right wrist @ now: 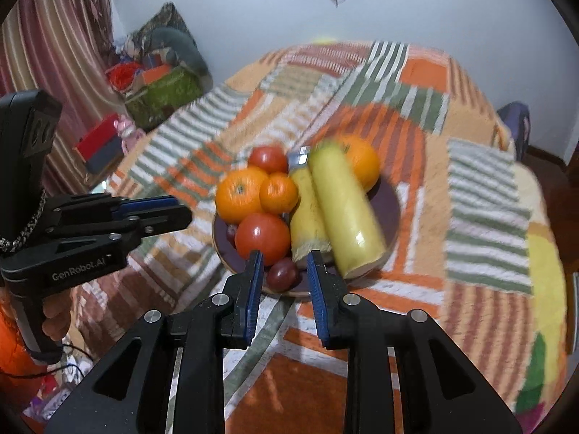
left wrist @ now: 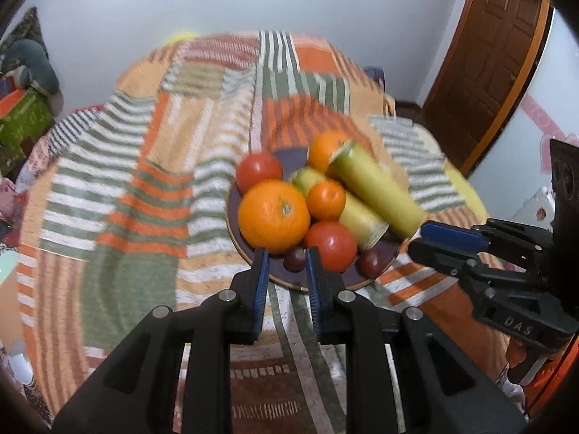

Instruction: Organize fruits

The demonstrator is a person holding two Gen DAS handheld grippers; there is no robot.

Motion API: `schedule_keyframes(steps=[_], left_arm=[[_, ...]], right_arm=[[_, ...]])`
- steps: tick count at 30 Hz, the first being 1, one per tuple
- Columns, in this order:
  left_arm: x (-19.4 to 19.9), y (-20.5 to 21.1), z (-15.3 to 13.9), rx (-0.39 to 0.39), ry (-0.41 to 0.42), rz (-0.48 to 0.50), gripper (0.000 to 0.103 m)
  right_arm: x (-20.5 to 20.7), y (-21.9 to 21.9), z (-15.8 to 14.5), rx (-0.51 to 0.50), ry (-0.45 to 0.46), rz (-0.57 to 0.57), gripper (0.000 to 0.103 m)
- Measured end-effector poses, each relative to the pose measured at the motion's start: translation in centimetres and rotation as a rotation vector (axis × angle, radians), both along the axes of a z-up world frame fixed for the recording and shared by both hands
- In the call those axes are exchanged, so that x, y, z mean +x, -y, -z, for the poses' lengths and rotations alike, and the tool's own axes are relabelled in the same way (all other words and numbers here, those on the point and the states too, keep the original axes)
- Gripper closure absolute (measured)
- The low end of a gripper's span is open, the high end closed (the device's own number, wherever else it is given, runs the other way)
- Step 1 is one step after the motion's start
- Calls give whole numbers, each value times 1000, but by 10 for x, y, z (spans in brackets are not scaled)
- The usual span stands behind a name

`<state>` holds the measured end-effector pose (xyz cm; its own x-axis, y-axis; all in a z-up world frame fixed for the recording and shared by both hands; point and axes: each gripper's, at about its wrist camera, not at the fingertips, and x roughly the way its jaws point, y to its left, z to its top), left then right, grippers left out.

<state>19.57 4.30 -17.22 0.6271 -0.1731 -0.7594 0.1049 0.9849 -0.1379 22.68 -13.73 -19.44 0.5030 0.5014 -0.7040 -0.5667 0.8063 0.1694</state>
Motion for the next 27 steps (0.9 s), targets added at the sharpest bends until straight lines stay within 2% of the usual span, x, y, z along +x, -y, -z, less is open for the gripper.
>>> schedule_keyframes(steps=[8, 12, 18, 21, 25, 27], left_arm=[[-48, 5, -80, -20, 201, -28, 84], [-79, 13, -117, 17, 327, -62, 84], [-124, 25, -162, 35, 498, -96, 76], [-140, 31, -176, 33, 554, -95, 66], [-159, 38, -188, 49, 622, -108, 43], [-168, 39, -192, 49, 641, -109, 37]], right_arm=[[-42, 34, -80, 68, 223, 64, 80], [-67, 43, -114, 118, 326, 83, 80], [-105, 51, -152, 202, 460, 100, 79], [-118, 51, -160, 230, 498, 103, 74], [-133, 51, -166, 248, 550, 120, 54], [-136, 51, -167, 250, 564, 125, 49]])
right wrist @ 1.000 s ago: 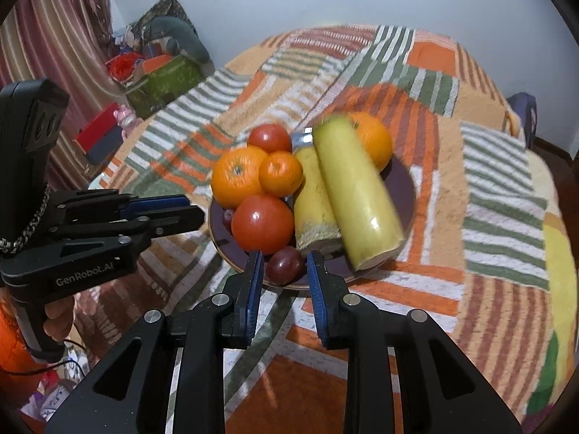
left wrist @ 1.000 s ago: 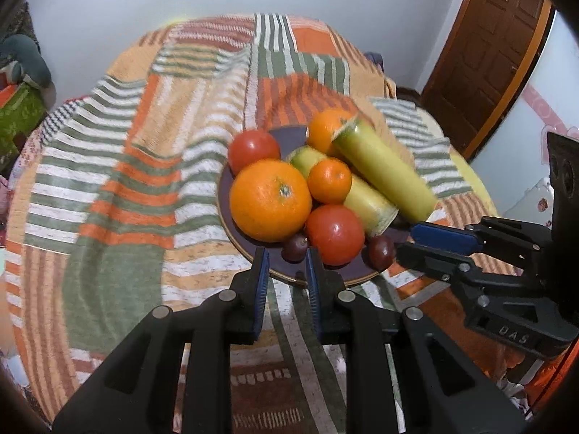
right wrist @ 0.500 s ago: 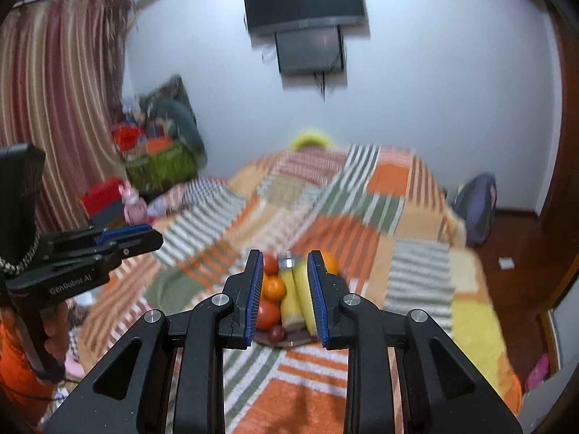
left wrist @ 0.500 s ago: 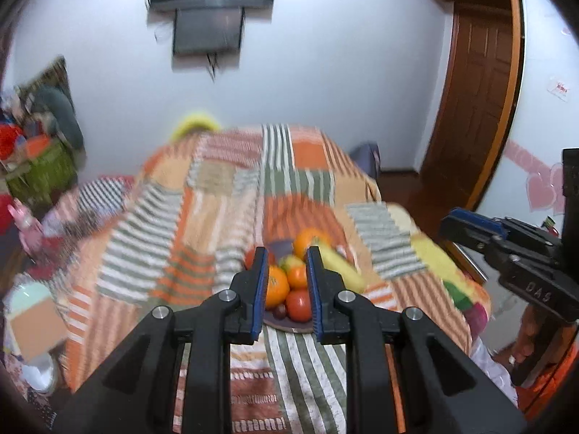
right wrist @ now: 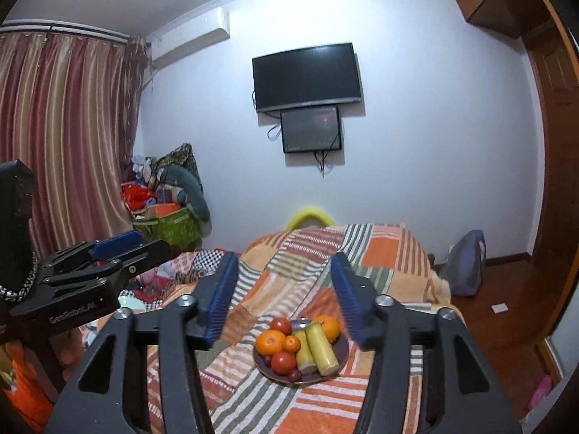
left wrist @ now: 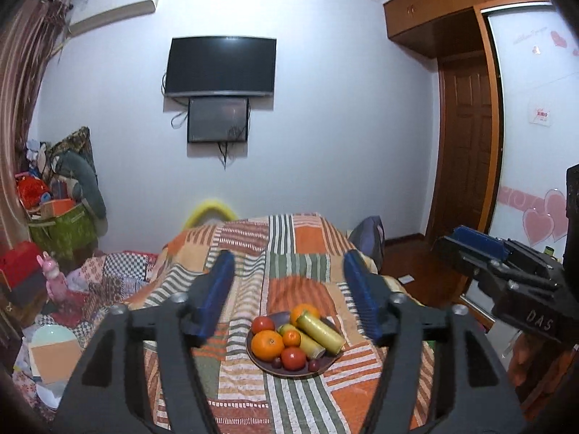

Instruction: Organize fruits

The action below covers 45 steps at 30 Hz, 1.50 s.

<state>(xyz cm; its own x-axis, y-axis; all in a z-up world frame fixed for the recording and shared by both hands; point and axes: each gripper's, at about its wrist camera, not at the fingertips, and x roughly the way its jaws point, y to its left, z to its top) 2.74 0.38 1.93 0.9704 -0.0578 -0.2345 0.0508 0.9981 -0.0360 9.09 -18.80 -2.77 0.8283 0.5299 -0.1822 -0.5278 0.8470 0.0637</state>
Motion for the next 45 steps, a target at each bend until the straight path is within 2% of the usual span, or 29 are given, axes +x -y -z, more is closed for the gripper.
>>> schedule_keyframes(steps=[2, 5, 8, 12, 16, 45], left_arm=[[-6, 1, -3, 5, 13, -5, 32], [-14, 3, -5, 12, 30, -19, 22], [-15, 3, -5, 7, 40, -24, 18], [-23, 2, -5, 3, 52, -34, 10], [-25, -1, -4, 6, 64, -49, 3], [-27, 4, 1, 7, 52, -41, 1]], right_arm=[[0, -1, 0, 2, 5, 4, 43], [-2, -2, 0, 7, 18, 19, 29], [-5, -1, 0, 9, 28, 32, 21], [-12, -2, -2, 1, 41, 49, 16], [-22, 2, 2, 5, 57, 70, 0], [-29, 6, 0, 6, 70, 118, 0]])
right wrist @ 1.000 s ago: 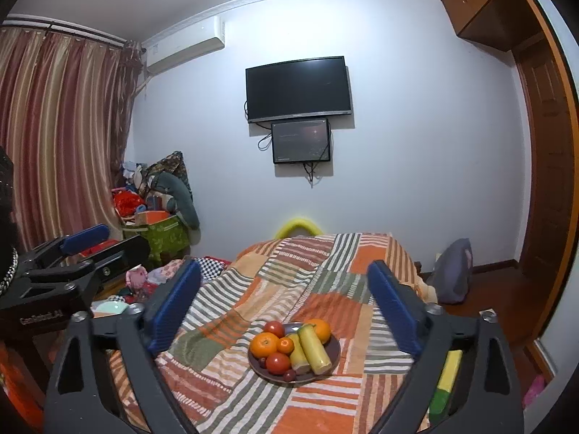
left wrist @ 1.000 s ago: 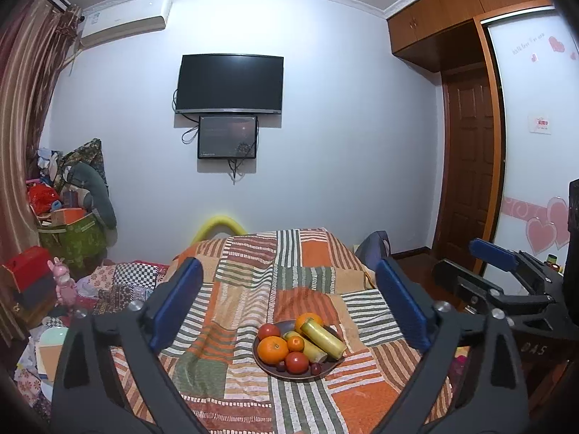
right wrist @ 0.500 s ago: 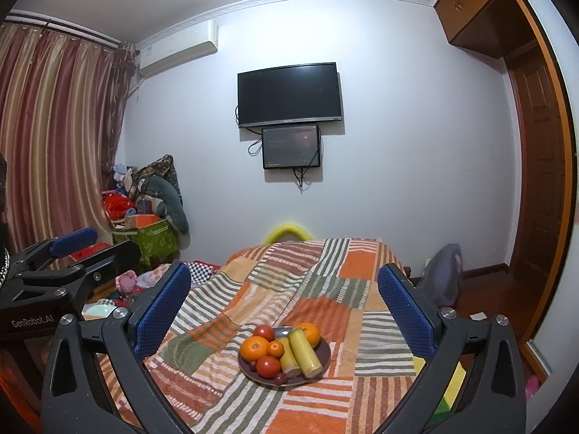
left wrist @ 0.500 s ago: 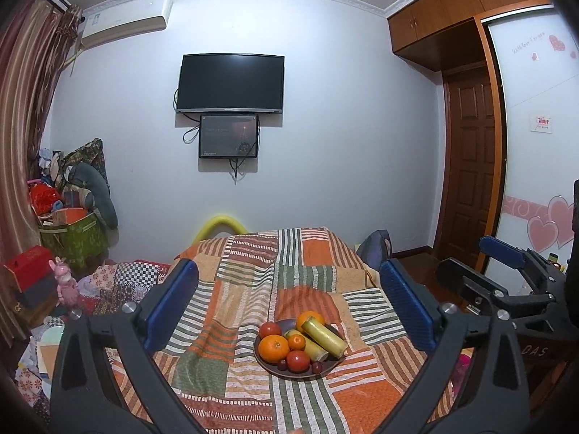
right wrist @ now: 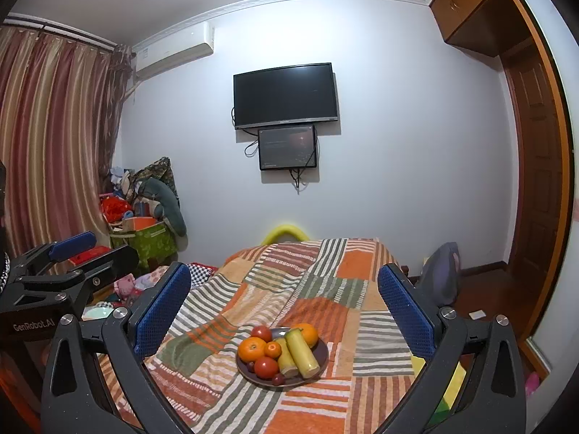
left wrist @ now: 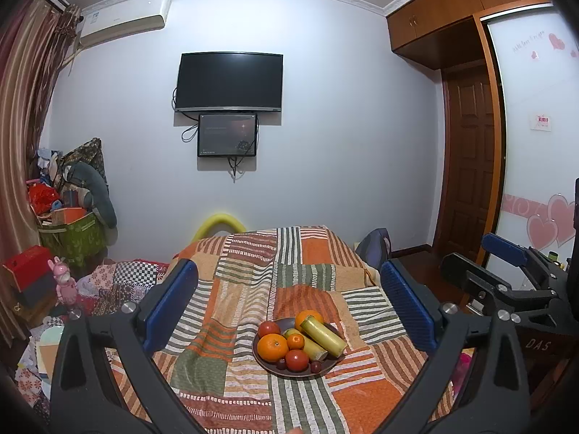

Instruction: Organize fruits

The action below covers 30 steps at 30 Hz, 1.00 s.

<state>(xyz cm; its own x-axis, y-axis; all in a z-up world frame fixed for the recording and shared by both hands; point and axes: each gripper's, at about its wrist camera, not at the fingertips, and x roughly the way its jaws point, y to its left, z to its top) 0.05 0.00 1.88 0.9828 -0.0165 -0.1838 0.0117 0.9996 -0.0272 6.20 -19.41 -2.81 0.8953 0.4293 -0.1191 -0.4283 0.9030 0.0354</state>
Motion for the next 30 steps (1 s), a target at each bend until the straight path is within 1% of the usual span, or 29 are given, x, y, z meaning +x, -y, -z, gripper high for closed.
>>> schedule_keyframes(steps=[18, 30], left_arm=[[2, 1, 1, 0, -4, 11, 1], [8, 2, 3, -3, -22, 22, 0]], right_arm=[[-1, 1, -1, -1, 3, 4, 0], [-2, 2, -2, 3, -1, 16, 0]])
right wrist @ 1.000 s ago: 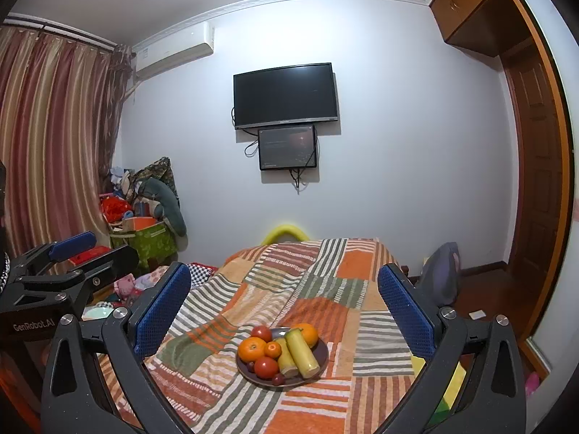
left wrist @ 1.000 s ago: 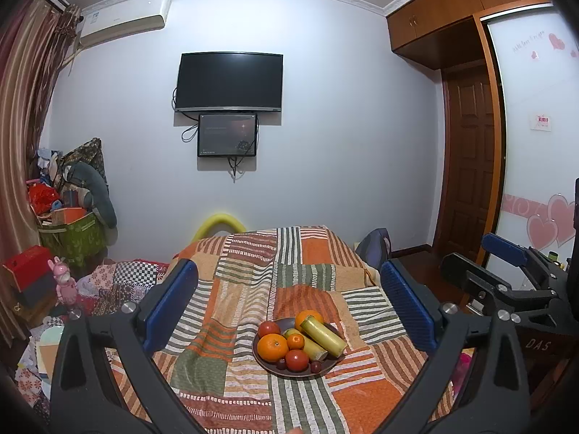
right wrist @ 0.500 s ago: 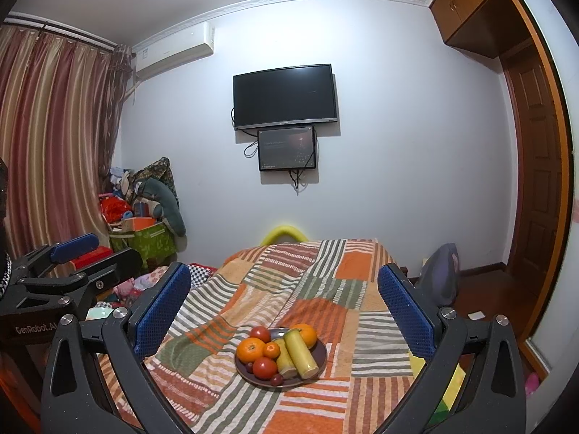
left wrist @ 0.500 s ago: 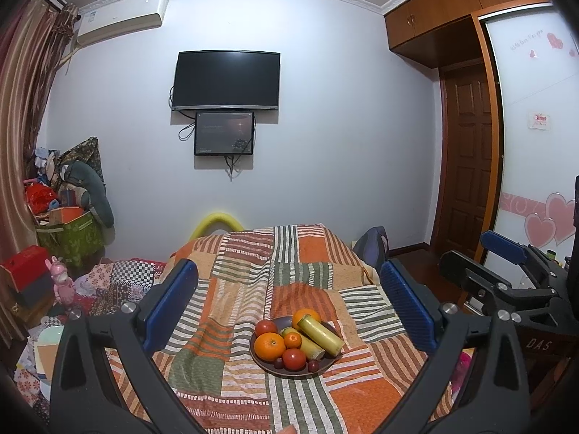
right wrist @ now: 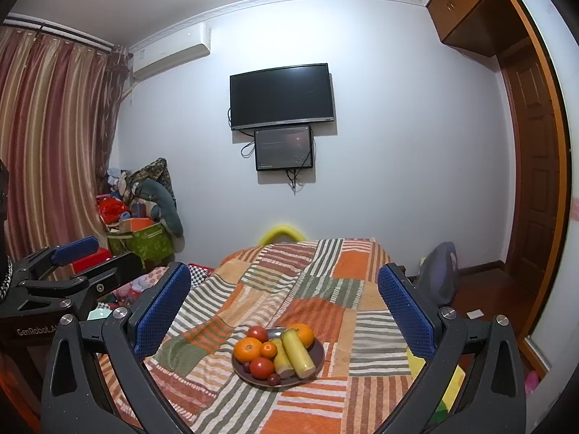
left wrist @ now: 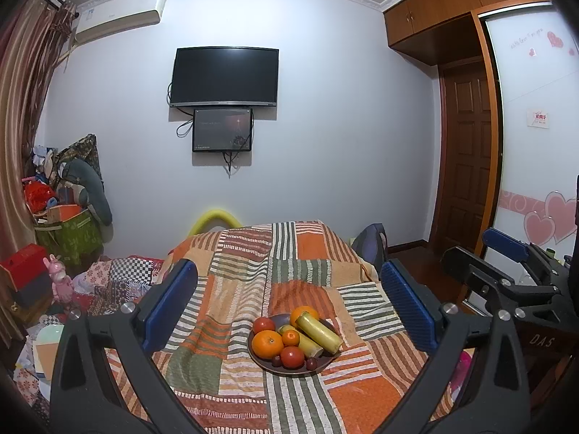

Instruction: Organize fruits

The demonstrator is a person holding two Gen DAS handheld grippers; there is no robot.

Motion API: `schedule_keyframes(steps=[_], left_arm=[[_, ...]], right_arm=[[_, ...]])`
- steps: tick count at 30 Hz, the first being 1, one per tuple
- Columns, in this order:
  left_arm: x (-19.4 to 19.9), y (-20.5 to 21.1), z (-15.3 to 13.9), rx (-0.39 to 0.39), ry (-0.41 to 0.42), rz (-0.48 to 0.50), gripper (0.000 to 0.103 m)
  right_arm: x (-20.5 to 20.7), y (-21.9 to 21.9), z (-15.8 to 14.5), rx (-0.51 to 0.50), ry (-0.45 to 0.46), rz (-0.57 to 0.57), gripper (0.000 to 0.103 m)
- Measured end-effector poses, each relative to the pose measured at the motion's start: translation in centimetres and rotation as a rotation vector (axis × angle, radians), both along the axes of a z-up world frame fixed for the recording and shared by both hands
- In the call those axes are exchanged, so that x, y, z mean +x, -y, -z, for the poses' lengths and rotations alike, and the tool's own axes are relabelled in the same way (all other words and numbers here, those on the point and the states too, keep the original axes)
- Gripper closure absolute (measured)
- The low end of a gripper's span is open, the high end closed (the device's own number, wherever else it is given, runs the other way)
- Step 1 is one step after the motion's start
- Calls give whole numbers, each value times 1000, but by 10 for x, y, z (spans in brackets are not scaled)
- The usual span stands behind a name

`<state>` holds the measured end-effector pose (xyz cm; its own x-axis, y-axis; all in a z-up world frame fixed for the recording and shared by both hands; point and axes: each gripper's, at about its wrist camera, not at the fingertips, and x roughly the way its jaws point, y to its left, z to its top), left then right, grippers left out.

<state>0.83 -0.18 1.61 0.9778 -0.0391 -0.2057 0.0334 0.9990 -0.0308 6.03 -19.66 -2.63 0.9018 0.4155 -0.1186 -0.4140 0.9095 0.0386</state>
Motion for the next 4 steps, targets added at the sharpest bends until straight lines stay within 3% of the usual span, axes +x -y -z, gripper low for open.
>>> schedule_keyframes(steps=[4], left_arm=[[4, 1, 2, 2, -11, 6, 0]], right_arm=[[0, 0, 0, -1, 0, 0, 0]])
